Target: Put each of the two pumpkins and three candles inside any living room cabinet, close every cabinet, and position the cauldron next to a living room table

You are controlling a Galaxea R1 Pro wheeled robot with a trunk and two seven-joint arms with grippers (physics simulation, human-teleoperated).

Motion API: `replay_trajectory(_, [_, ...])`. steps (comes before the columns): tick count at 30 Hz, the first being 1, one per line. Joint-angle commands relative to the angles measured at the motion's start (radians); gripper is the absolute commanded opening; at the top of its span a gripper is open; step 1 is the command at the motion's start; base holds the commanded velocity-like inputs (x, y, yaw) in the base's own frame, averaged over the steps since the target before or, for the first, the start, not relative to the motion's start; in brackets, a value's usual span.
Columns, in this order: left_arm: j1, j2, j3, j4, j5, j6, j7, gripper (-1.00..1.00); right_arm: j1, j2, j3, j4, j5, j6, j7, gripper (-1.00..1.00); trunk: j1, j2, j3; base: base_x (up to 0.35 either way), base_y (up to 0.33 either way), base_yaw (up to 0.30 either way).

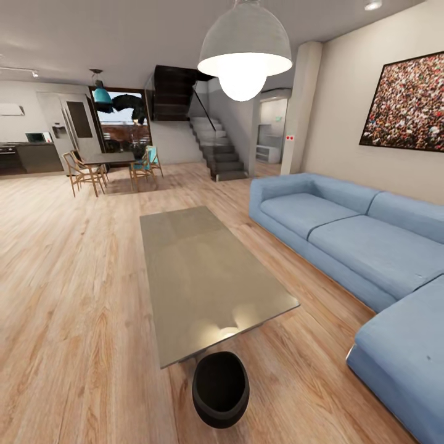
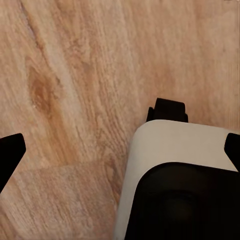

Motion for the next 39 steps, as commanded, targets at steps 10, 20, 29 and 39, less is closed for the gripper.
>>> replay_trajectory(10, [0.0,0.001,-0.008,-0.002,0.018,0.002,0.006,1.0,-0.001,-0.002,0.009,0.0,-0.002,-0.005,0.001,1.0,0.0,0.0,-0.001,0.0,0.0,0.0])
replay_trajectory(20, [0.0,-0.003,-0.006,-0.002,0.021,0.002,0.004,1.0,-0.001,0.001,0.01,0.0,-0.005,-0.004,0.001,1.0,0.0,0.0,-0.001,0.0,0.0,0.0])
replay_trajectory(29, [0.0,-0.002,-0.005,-0.002,0.02,0.002,0.004,1.0,-0.001,-0.002,0.009,0.0,-0.001,-0.004,0.001,1.0,0.0,0.0,-0.001,0.0,0.0,0.0])
replay_trajectory(39, [0.0,-0.001,-0.005,-0.002,0.02,0.002,0.004,1.0,-0.001,-0.002,0.009,-0.002,-0.004,-0.004,0.001,1.0,0.0,0.0,-0.001,0.0,0.0,0.0])
